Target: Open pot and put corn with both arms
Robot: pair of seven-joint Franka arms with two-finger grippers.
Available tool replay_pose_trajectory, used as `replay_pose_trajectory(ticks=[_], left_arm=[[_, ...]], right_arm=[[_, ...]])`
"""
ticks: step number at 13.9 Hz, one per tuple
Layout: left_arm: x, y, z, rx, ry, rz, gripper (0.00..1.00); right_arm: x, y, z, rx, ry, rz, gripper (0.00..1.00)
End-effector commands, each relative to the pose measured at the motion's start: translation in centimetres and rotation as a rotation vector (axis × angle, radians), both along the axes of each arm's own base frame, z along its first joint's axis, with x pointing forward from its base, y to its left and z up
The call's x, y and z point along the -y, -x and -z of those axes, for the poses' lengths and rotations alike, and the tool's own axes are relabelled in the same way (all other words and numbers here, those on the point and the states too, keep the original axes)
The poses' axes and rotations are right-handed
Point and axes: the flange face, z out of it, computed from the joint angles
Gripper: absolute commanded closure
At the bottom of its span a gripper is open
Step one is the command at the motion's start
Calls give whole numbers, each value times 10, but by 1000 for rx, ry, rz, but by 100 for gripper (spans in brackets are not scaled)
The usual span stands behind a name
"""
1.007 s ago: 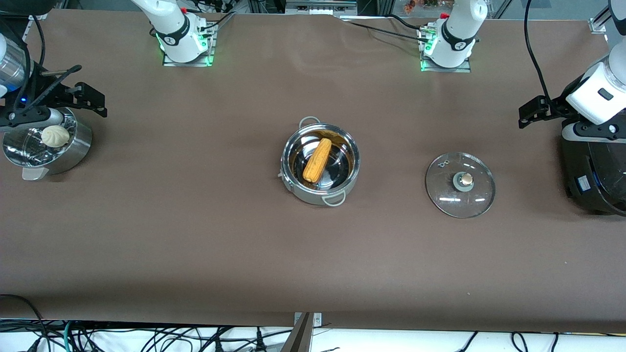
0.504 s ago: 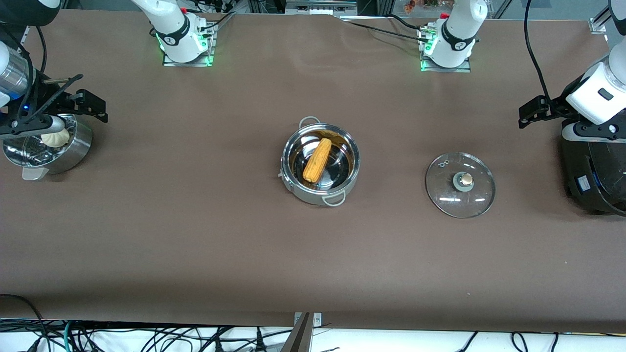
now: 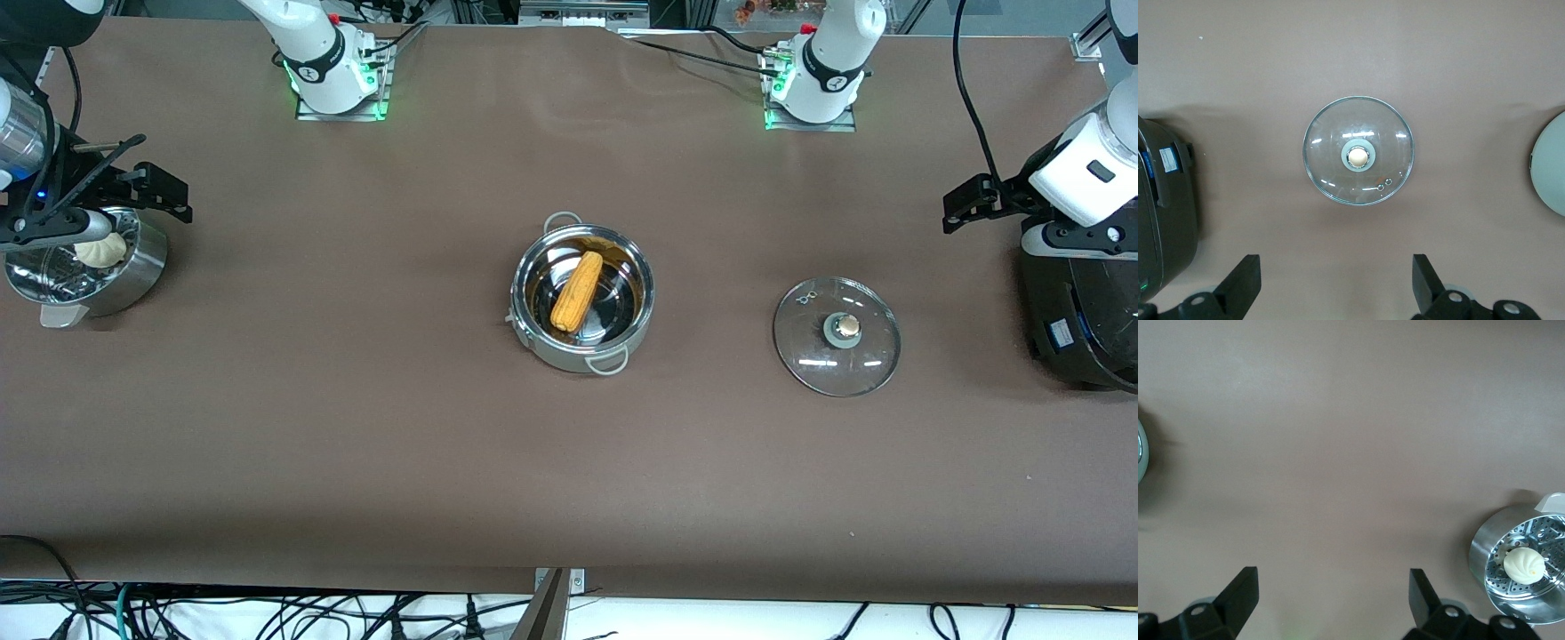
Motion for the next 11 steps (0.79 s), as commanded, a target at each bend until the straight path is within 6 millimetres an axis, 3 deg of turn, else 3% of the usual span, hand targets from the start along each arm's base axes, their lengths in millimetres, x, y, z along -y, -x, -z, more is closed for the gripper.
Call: replay_pose_trajectory(ticks=[1,11], left_arm=[[-2,0,-4,0,-2,12,0],[-2,0,-4,0,-2,13,0]], right_arm=[[3,-17,-6,15,6,-9,0],[7,-27,3,2,-5,-9,0]])
